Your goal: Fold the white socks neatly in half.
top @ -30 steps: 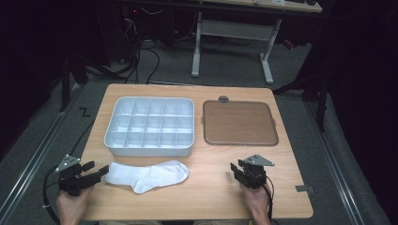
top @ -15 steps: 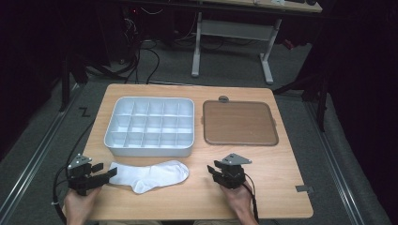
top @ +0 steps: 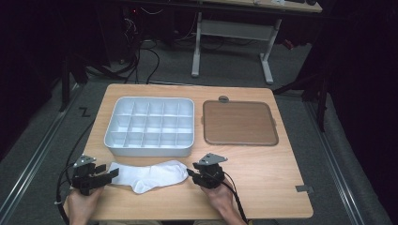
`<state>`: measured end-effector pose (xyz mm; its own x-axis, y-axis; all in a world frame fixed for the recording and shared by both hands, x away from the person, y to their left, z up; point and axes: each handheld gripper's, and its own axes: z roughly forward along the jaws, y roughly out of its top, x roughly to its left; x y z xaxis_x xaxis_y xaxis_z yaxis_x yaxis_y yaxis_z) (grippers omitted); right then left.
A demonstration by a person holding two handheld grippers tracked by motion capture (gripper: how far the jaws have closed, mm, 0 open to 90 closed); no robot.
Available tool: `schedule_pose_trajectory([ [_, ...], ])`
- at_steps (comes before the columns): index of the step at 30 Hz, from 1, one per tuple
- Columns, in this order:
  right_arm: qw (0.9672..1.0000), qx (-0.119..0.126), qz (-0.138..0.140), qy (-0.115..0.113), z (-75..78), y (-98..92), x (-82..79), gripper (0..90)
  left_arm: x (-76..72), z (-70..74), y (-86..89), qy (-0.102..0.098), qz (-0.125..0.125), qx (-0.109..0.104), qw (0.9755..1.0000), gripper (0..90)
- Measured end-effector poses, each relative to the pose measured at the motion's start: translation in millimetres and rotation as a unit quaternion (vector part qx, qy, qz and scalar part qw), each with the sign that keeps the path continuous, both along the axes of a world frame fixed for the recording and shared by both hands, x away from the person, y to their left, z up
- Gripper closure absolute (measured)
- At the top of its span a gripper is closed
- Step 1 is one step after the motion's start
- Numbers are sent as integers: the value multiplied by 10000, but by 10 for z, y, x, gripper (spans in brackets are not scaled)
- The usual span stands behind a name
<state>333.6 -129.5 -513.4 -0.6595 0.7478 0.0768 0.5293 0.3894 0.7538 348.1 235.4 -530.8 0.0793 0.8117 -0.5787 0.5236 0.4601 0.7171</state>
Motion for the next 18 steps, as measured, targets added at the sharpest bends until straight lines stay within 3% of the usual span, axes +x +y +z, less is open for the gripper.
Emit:
schedule_pose_trajectory([
  [10, 9998, -42, 77, 186, -86, 97, 76, 668, -4, -29, -28, 15, -24, 7, 10000, 423],
  [18, 9995, -147, 123, 263, -113, 123, 88, 736, -25, -34, -58, -8, -128, 45, 9999, 529],
])
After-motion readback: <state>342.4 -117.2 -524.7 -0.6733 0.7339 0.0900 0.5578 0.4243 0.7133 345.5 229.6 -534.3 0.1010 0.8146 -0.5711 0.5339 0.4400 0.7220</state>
